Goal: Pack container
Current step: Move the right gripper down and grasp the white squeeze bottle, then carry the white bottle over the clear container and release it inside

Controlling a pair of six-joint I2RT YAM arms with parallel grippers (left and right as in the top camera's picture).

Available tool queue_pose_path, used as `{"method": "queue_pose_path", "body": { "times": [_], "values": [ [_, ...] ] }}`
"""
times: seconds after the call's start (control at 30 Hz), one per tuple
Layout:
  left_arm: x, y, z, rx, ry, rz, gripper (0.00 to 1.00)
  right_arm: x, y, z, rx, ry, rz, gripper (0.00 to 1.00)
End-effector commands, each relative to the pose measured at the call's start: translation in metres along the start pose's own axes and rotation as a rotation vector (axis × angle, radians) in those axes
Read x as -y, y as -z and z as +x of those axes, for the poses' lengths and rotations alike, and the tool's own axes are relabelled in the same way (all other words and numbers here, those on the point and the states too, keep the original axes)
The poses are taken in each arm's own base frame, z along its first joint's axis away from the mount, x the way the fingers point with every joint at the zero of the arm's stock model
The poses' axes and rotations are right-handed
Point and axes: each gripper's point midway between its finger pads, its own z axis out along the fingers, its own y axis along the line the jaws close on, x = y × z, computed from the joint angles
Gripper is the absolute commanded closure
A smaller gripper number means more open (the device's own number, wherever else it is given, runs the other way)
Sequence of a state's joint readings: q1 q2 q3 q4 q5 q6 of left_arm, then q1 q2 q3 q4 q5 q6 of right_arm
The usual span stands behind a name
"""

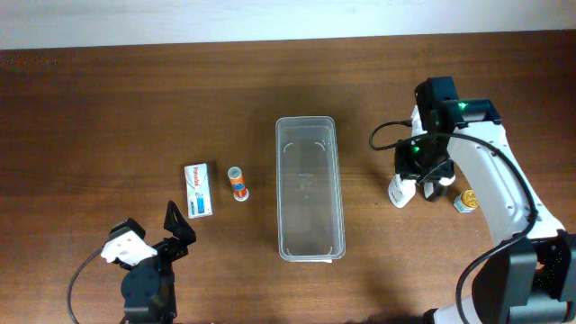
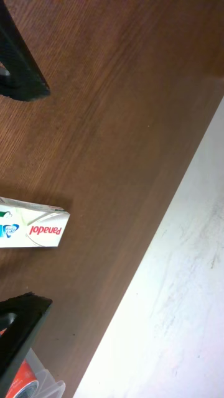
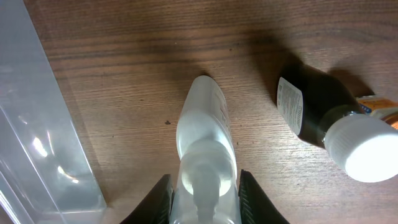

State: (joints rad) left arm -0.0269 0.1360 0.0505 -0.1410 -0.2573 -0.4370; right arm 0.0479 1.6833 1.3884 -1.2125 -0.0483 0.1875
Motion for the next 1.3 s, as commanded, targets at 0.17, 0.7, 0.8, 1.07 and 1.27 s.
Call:
{"method": "queue_pose_path", "body": {
  "times": [0.17, 0.7, 0.8, 1.07, 1.27],
  "values": [
    [0.002, 0.0, 0.001, 0.0, -0.011, 0.013, 0.01, -0.012, 0.055, -0.008, 0.13, 0.006, -0.028, 0.84],
    [0.002, 0.0, 0.001, 0.0, -0.011, 0.013, 0.01, -0.16, 0.161, 0.001, 0.413, 0.067, -0.248, 0.93],
    [0.002, 0.0, 0.001, 0.0, -0.011, 0.013, 0.0, -0.175, 0.151, -0.003, 0.451, 0.05, -0.197, 0.95],
    [0.002, 0.0, 0.001, 0.0, -0.011, 0.013, 0.01, -0.207, 0.087, -0.032, 0.403, 0.031, -0.124, 0.96],
    [0.002, 0.0, 0.001, 0.0, -0.011, 0.013, 0.0, -0.233, 0.035, -0.052, 0.359, 0.011, -0.133, 0.96]
  ]
}}
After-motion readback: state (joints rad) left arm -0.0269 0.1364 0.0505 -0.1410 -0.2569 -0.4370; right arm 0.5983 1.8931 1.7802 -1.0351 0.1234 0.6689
